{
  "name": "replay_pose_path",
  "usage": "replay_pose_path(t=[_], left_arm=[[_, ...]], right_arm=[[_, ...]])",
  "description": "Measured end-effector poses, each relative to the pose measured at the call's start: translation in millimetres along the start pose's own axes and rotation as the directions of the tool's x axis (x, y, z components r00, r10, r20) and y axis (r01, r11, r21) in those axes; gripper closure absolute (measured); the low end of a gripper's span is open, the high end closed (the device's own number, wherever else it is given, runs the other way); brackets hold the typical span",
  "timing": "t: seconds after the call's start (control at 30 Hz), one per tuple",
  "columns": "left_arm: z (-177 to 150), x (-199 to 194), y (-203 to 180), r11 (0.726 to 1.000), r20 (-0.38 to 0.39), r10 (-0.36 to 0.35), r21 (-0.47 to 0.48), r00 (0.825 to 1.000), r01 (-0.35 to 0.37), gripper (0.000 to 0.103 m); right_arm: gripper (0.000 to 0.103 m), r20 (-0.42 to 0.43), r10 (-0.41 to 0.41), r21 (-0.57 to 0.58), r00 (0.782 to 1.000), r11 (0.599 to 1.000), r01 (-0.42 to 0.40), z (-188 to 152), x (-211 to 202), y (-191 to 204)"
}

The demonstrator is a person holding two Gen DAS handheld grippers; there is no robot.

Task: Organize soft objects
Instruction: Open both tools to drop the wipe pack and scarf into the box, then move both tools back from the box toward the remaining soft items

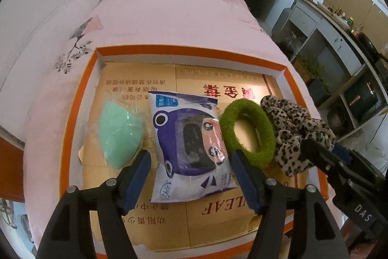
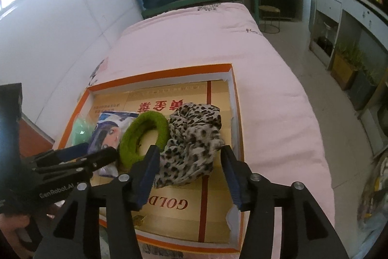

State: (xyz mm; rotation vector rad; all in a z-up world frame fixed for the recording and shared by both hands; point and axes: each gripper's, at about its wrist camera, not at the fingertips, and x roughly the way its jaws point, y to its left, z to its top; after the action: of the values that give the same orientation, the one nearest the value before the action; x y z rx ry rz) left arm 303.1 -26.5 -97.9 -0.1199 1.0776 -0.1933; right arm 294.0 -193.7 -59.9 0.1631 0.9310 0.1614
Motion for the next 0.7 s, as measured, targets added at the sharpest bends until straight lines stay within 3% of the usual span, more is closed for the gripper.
replay_pose_path(t=[0.7], left_arm=[[-18, -58, -11, 0.999, 0.135, -0.013, 0.051, 0.991, 0.007, 0.033]], right_arm=[[0.044, 0.042, -0.012, -0.033, 0.999, 0.999, 0.013, -13, -41, 10]])
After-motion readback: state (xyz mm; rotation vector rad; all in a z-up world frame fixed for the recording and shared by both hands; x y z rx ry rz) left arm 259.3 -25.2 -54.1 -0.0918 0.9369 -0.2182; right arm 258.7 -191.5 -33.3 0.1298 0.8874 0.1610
